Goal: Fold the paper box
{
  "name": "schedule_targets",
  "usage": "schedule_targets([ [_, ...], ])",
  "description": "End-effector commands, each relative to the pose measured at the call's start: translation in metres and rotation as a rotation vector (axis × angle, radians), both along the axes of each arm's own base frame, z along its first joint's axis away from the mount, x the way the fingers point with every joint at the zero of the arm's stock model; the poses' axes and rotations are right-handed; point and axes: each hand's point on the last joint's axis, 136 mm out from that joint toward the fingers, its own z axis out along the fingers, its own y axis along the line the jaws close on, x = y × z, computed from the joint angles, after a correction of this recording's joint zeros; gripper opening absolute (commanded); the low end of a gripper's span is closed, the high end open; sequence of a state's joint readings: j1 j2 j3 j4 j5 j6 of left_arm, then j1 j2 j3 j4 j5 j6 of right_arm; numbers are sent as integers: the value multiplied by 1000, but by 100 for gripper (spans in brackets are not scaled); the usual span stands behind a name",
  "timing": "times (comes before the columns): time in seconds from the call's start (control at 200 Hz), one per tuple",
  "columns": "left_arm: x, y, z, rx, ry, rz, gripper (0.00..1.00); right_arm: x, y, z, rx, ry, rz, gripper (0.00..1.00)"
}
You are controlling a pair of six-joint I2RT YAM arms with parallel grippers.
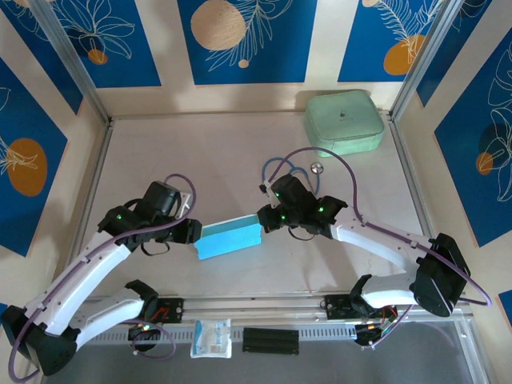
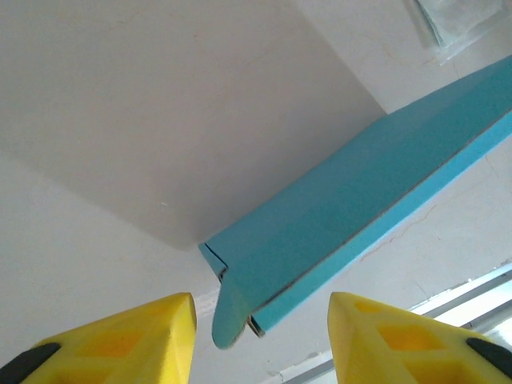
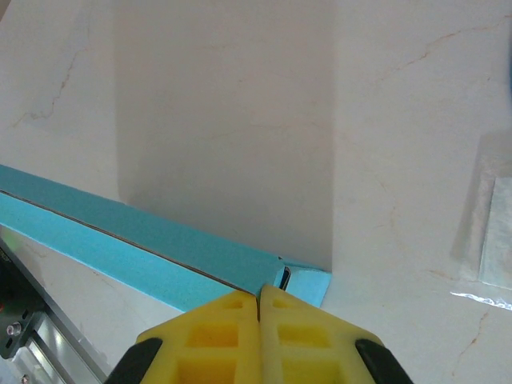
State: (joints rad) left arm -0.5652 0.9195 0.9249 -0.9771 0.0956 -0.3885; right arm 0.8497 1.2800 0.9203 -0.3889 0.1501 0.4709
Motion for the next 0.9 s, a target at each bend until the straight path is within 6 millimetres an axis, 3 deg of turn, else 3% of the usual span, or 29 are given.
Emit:
schedule_targets([
  [0.0, -14, -7, 8, -62, 24, -27, 47, -10, -8, -18, -65, 63, 18, 3],
  [0.15, -18, -2, 3, -41, 35, -14, 38, -10, -8, -19, -65, 62, 18, 3],
  [0.255, -13, 7, -1, 10, 17, 12, 32, -10, -8, -18, -63, 62, 17, 3],
  [0.375, -7, 6, -4, 29, 13, 12, 31, -11, -7, -18, -58, 63, 18, 3],
  [0.525, -1, 6, -7, 44, 6, 19, 21, -12, -9, -19, -62, 65, 16, 3],
  [0.785, -1, 13, -10, 81, 7, 35, 19, -11, -9, -18, -56, 65, 13, 3],
  [0.895, -1, 10, -9, 64, 9, 33, 12, -12, -8, -19, -55, 69, 15, 3],
])
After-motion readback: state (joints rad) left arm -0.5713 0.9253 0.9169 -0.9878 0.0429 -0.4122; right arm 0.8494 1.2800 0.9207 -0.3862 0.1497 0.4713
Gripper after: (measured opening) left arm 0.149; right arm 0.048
